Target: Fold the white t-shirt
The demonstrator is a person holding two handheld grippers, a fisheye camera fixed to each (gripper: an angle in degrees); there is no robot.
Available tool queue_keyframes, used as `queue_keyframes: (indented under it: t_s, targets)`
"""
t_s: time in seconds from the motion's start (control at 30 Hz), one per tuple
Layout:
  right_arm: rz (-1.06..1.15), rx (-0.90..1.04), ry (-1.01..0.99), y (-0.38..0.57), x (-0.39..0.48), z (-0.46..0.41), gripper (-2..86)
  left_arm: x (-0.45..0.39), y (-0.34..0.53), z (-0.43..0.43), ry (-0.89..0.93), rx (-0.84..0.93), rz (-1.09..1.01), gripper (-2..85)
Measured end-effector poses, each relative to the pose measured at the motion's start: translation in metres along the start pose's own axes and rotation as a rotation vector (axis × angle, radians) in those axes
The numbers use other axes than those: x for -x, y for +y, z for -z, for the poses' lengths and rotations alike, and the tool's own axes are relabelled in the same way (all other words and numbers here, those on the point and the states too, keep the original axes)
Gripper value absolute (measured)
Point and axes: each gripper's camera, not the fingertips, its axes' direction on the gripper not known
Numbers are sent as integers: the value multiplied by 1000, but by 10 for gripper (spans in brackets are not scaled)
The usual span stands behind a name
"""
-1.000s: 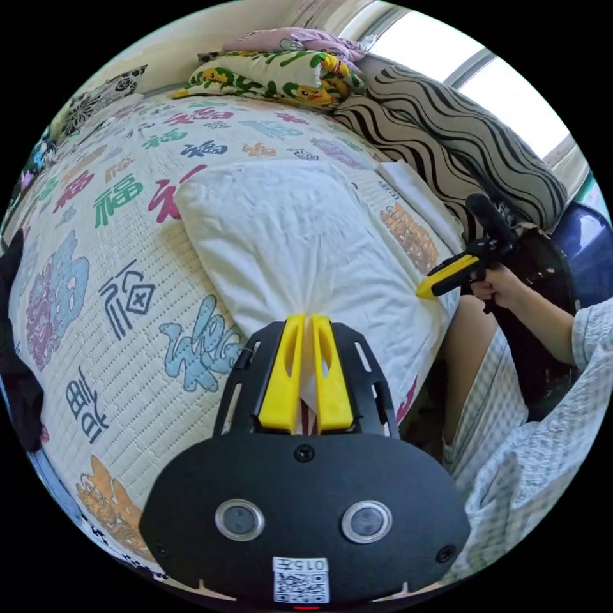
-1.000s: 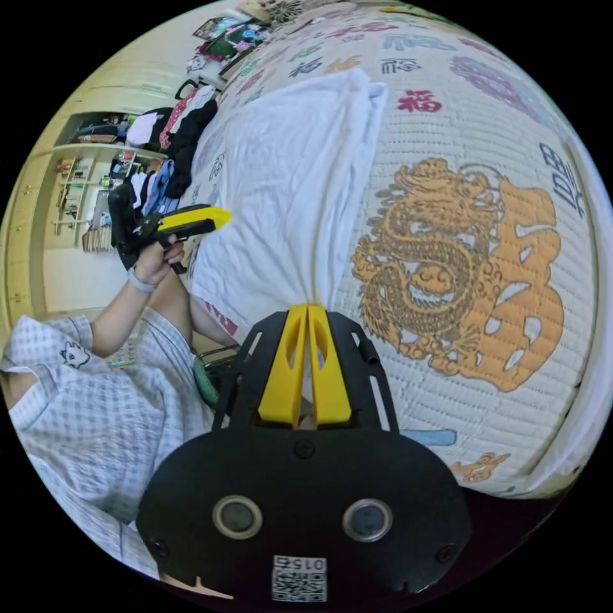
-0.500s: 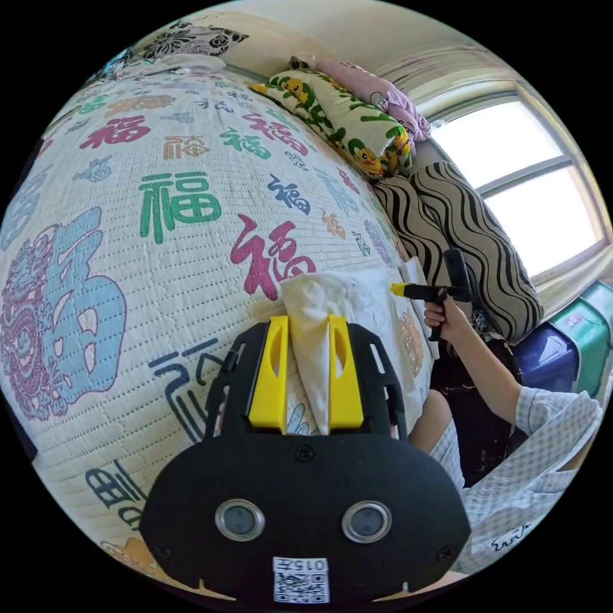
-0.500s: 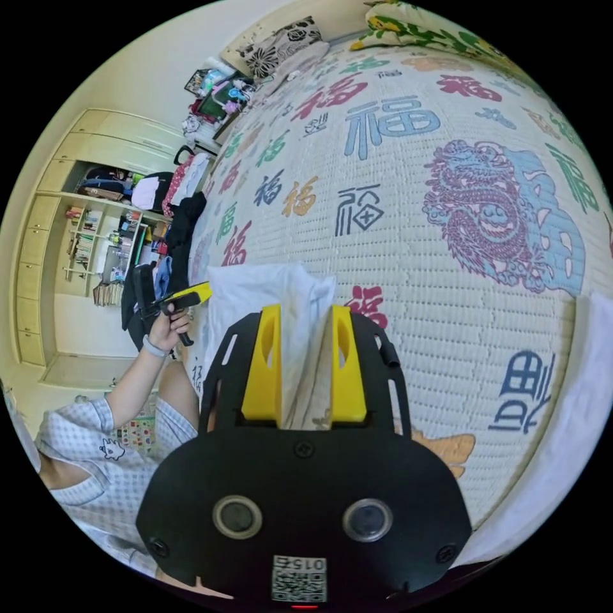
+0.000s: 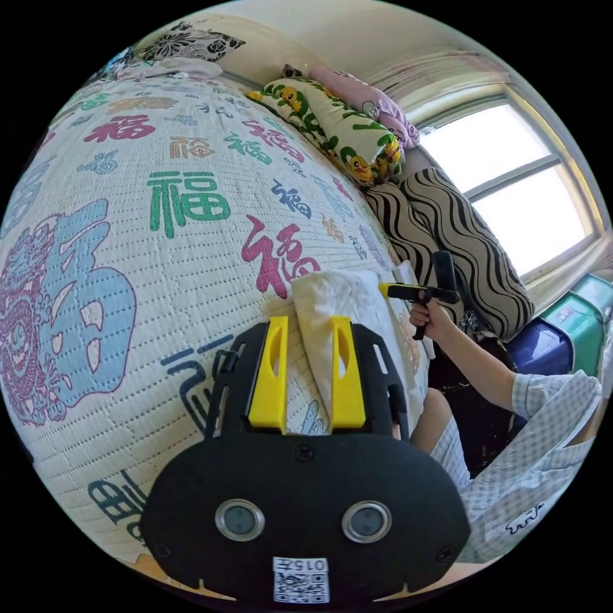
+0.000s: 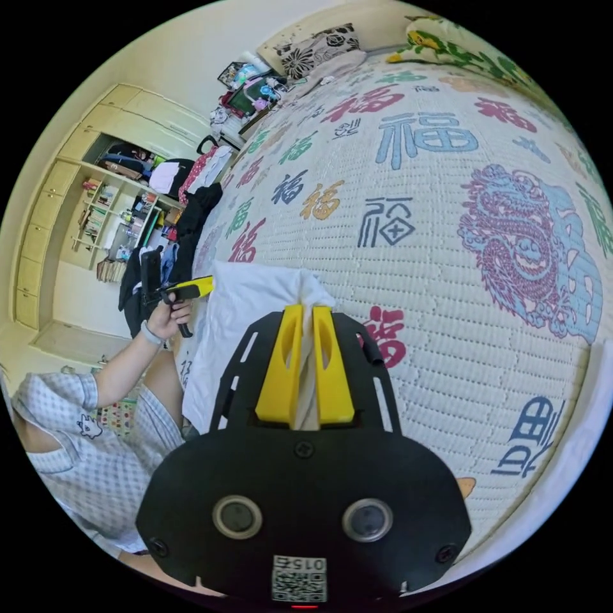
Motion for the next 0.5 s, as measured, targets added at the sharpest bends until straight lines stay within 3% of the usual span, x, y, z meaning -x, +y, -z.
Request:
queue_keyframes:
  t_s: [0.17, 0.4, 0.5]
  targets:
    - [30, -81, -23, 30, 12, 41, 16, -7, 2, 11, -113, -82, -26, 124]
    - [22, -109, -46, 65, 33, 86, 12, -9, -7, -16, 71, -15, 3, 29]
    - [27, -125, -33, 91, 49, 122, 11, -41, -1, 1, 79, -90, -76, 14]
